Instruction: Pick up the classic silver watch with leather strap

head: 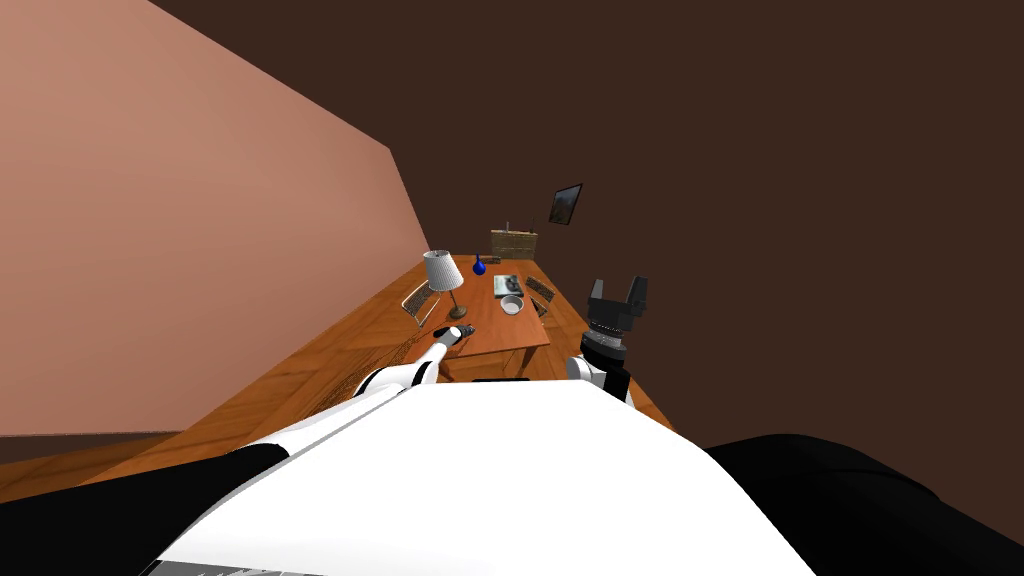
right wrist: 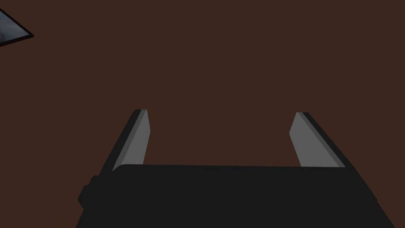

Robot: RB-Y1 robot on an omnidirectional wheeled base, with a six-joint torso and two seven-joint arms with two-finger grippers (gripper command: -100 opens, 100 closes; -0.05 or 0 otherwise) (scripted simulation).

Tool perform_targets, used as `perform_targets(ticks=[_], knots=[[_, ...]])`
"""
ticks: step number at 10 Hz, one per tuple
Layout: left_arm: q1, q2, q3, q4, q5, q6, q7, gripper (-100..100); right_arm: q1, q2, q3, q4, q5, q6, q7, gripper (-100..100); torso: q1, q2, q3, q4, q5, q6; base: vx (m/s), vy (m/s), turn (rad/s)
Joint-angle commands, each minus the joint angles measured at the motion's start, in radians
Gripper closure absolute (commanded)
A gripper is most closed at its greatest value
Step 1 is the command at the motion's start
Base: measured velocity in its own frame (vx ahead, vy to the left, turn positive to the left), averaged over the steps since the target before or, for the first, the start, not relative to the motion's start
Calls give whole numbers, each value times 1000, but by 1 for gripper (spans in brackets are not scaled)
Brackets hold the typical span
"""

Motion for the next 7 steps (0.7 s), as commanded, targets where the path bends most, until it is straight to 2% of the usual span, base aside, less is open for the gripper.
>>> perform_targets(ticks=[1,2,3,4,5,6,7], knots=[[0,0,0,0,0,0,0,-100,0,0,0,0,0,0,0,0,0,0,0,0,0,0,23,4,-1],[0,0,1,0,-3,2,4,0,0,0,0,0,0,0,0,0,0,1,1,0,0,0,0,0,0],[26,18,12,-10,23,-7,3,-100,0,0,0,0,0,0,0,0,-1,3,1,0,0,0,0,-4,-355],[26,18,12,-10,23,-7,3,-100,0,0,0,0,0,0,0,0,-1,3,2,1,0,1,-4,9,-165],[52,37,23,-20,48,-15,3,-100,0,0,0,0,0,0,0,0,0,4,2,1,0,0,-5,2,-296],[52,37,23,-36,-8,-15,13,-100,0,0,0,0,0,0,0,0,-1,4,3,1,0,0,-9,7,-126],[52,37,23,-20,11,-15,6,-100,0,0,0,0,0,0,0,0,0,4,2,1,0,0,-4,2,28]])
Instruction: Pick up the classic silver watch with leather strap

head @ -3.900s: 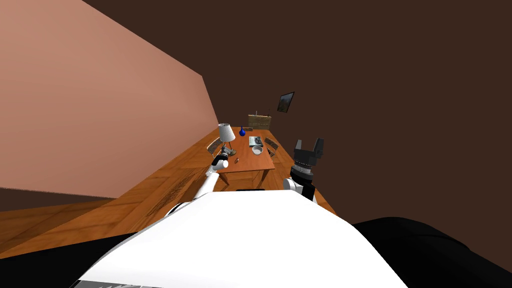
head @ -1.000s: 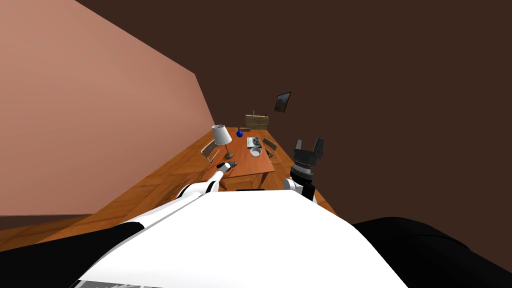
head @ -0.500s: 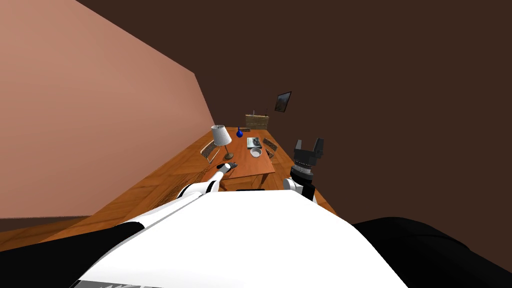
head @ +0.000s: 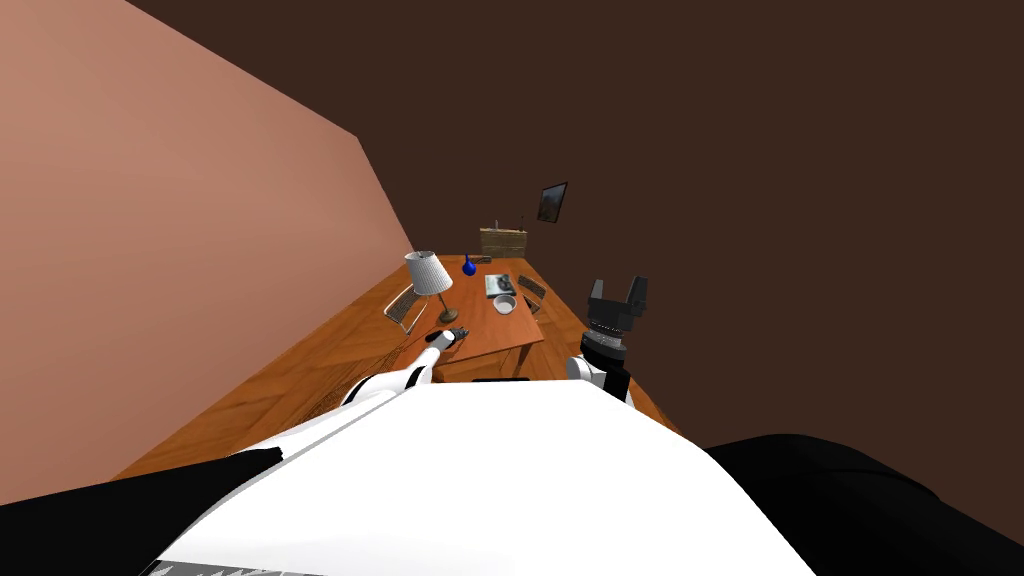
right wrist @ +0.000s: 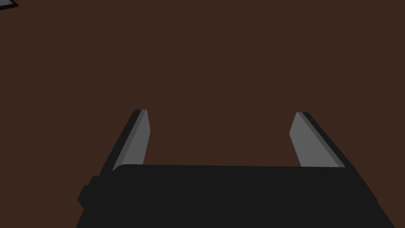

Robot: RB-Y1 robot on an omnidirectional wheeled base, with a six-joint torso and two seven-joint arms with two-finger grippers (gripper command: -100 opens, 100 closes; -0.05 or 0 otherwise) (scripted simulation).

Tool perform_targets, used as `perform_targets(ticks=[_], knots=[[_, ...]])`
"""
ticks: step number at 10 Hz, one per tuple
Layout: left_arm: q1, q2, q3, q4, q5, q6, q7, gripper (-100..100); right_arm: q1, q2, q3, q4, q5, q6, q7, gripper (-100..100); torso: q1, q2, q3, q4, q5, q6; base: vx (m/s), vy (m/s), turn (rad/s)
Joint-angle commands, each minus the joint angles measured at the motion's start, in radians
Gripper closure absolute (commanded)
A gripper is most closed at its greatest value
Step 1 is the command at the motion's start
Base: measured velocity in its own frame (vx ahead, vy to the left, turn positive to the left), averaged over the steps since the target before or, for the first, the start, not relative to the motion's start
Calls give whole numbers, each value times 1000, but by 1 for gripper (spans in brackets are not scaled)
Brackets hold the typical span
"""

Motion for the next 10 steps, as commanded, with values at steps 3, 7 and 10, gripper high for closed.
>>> perform_targets(ticks=[3,7,10], knots=[[39,28,19,-11,73,-14,-10,-100,0,0,0,0,0,0,0,0,-1,0,0,0,0,1,-2,-1,-203],[65,46,30,-21,98,-23,-10,-100,0,0,0,0,0,0,0,0,0,0,0,0,0,0,-4,4,-123],[67,45,31,-25,86,-21,-5,100,0,0,0,0,0,0,0,0,0,0,0,0,0,0,0,0,3]])
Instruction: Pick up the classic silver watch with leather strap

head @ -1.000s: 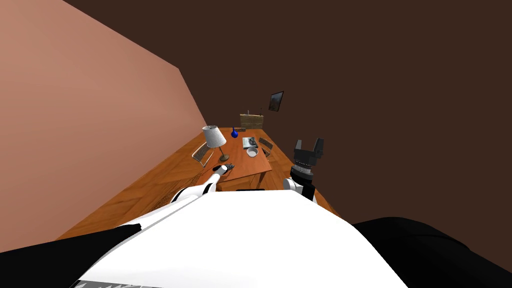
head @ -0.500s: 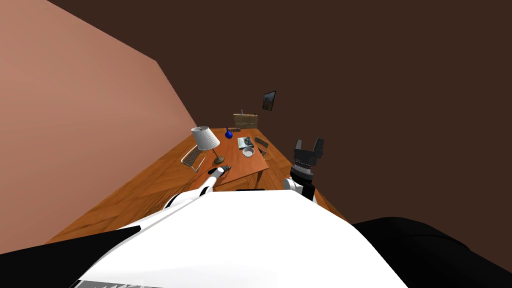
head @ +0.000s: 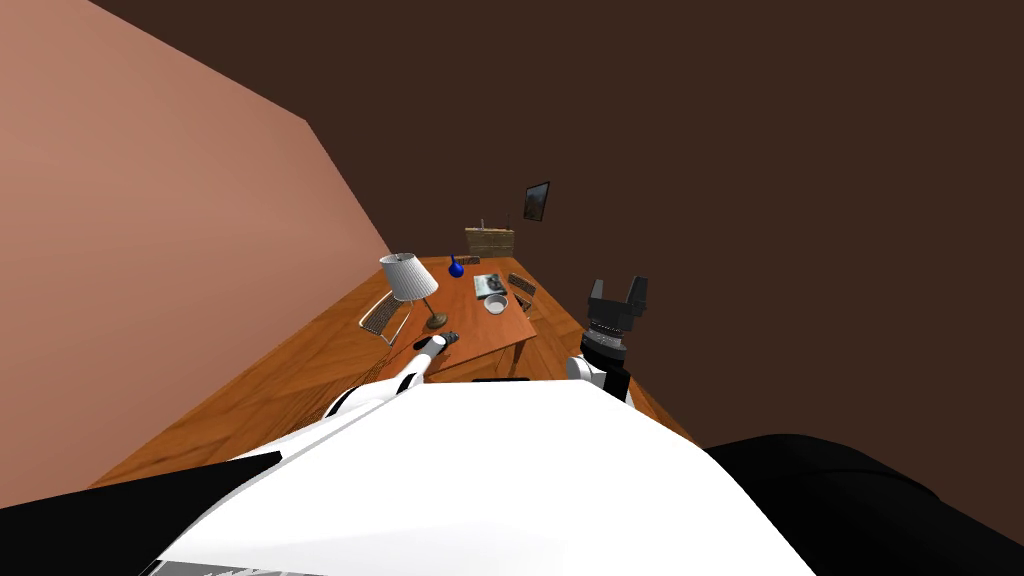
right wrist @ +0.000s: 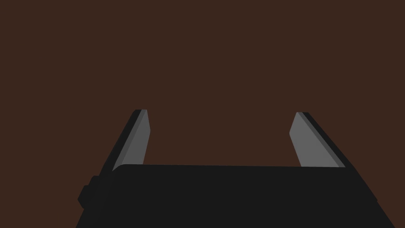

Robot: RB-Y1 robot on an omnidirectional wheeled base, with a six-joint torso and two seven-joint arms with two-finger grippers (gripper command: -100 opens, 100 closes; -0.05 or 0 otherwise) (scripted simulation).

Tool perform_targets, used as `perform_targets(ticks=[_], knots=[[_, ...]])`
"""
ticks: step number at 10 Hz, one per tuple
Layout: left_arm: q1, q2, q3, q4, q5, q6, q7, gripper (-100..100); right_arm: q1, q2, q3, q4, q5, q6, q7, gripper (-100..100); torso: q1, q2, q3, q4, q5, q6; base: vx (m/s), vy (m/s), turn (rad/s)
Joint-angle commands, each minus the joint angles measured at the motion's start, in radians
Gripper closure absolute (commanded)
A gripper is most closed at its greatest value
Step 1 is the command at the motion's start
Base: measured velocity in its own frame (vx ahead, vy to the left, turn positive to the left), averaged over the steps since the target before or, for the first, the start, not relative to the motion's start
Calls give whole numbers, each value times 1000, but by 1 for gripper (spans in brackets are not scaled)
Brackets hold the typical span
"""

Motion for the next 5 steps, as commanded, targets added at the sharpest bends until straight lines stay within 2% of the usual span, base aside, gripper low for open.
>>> perform_targets(ticks=[1,3,4,5], knots=[[0,0,0,0,0,0,0,100,0,0,0,0,0,0,0,0,0,0,0,0,0,0,0,2,14],[1,1,1,0,0,-1,1,100,0,0,0,0,0,0,0,0,-1,0,0,0,0,1,0,0,0],[1,1,1,0,0,-1,1,0,0,0,0,0,0,0,0,0,-1,0,0,0,0,1,0,0,0],[-28,-16,-11,14,-13,6,-6,100,0,0,0,0,0,0,0,0,-1,0,0,0,0,1,5,1,264]])
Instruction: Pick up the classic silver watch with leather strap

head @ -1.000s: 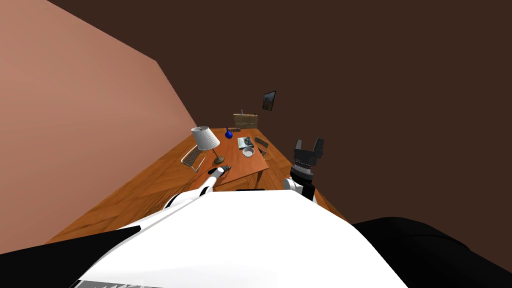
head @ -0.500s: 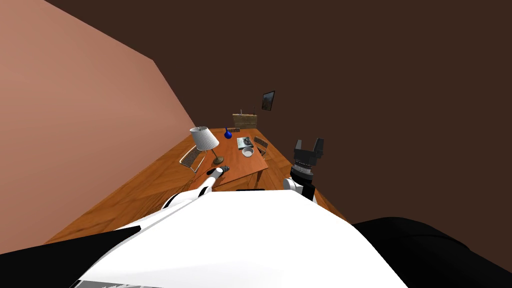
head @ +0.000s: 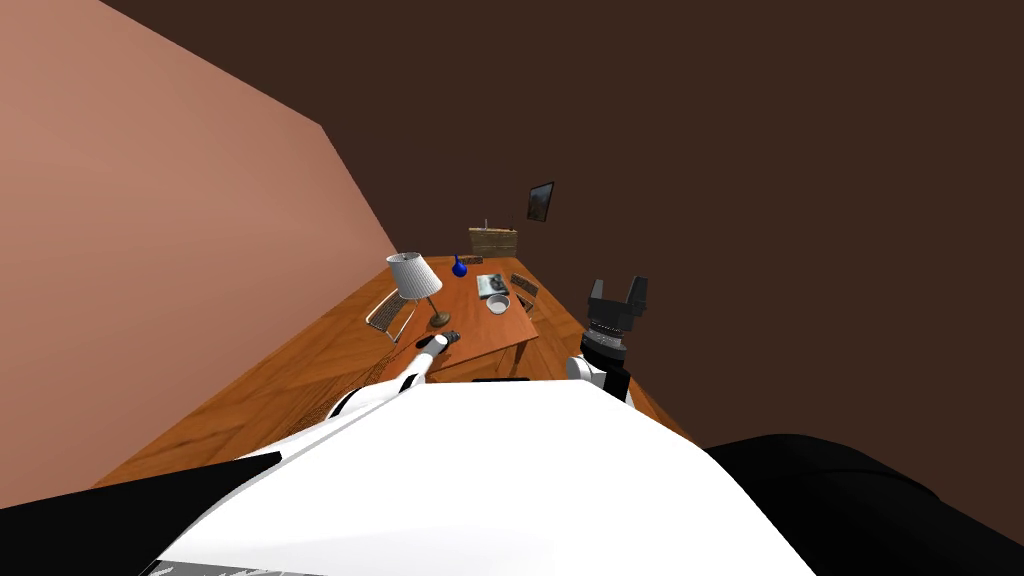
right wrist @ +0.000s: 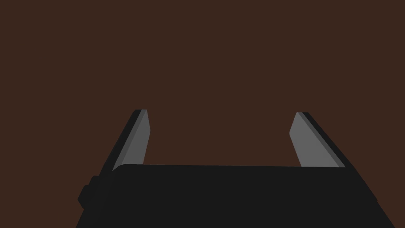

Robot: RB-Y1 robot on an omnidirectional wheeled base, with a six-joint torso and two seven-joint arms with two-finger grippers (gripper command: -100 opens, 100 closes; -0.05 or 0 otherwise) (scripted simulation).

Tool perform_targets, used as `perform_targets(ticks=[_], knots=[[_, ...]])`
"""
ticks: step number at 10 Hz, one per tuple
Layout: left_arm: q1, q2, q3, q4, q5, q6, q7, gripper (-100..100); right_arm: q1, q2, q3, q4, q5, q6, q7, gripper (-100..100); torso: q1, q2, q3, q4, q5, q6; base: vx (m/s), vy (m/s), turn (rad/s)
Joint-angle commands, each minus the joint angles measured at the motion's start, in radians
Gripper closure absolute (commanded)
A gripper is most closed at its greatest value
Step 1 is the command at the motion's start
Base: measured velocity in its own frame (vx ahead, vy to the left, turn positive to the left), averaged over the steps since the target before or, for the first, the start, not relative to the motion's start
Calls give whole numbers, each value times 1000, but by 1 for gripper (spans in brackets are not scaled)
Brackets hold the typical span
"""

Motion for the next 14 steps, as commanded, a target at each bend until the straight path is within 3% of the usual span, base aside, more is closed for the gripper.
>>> perform_targets(ticks=[1,2,4,5,6,7,8,10,12,14], knots=[[-34,6,-28,50,50,-12,-44,100,0,0,0,0,0,0,0,0,0,0,0,0,0,0,6,-7,217],[-34,6,-28,52,66,-12,-44,100,0,0,0,0,0,0,0,0,0,0,0,0,0,1,2,-5,1],[-74,-23,-45,67,28,0,-44,100,0,0,0,0,0,0,0,0,0,0,0,0,0,0,6,-1,298],[-74,-23,-45,84,116,0,-68,100,0,0,0,0,0,0,0,0,0,-1,-1,0,0,0,5,-5,85],[-74,-23,-45,121,225,0,-155,100,0,0,0,0,0,0,0,0,-1,-1,0,0,0,2,3,1,-42],[-74,-23,-45,83,178,0,-124,100,0,0,0,0,0,0,0,0,-1,0,0,-1,1,3,-2,3,-12],[-74,-23,-45,78,206,0,-135,100,0,0,0,0,0,0,0,0,-1,-1,-1,-1,1,3,0,0,0],[-74,-23,-45,67,93,0,-44,100,0,0,0,0,0,0,0,0,-1,-1,-1,-1,1,3,0,0,0],[-74,-23,-45,67,28,0,-44,100,0,0,0,0,0,0,0,0,-1,-1,-1,-1,1,3,0,0,0],[-100,-41,-55,77,3,8,-44,100,0,0,0,0,0,0,0,0,-1,-1,-1,-1,0,2,2,0,192]])
